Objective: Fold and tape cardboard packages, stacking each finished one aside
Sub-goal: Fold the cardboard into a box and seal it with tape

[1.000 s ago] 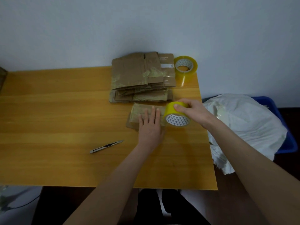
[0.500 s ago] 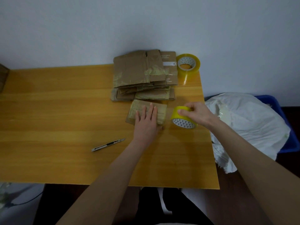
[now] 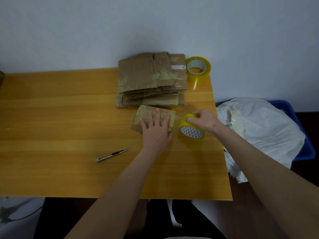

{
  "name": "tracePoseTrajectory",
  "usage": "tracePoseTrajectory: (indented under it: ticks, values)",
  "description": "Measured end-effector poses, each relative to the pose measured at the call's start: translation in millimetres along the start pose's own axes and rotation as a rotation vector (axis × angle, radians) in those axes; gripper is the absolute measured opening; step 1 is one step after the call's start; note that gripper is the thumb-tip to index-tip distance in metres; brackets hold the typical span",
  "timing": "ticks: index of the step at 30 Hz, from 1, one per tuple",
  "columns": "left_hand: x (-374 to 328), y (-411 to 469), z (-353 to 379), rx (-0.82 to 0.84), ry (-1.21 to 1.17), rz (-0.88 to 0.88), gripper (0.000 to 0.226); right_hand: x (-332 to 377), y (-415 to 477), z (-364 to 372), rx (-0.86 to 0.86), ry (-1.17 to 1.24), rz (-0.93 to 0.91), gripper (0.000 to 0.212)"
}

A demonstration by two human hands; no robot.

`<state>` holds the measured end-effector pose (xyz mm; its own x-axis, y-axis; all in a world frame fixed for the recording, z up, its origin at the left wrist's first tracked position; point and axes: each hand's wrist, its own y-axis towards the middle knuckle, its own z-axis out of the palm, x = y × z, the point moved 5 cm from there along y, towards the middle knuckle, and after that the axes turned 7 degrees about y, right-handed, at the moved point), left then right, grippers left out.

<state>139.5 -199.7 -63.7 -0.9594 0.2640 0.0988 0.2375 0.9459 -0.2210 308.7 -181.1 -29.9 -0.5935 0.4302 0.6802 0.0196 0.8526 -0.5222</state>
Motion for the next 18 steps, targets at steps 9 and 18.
tracePoseTrajectory:
  ticks: [9, 18]
  values:
    - [25, 5, 1, -0.017, -0.005, -0.016, 0.067, -13, 5, 5, -0.028, -0.227, -0.011, 0.041]
    - [30, 12, 2, 0.0, -0.015, 0.008, 0.061, -11, 14, 33, -0.158, -0.134, 0.025, 0.029]
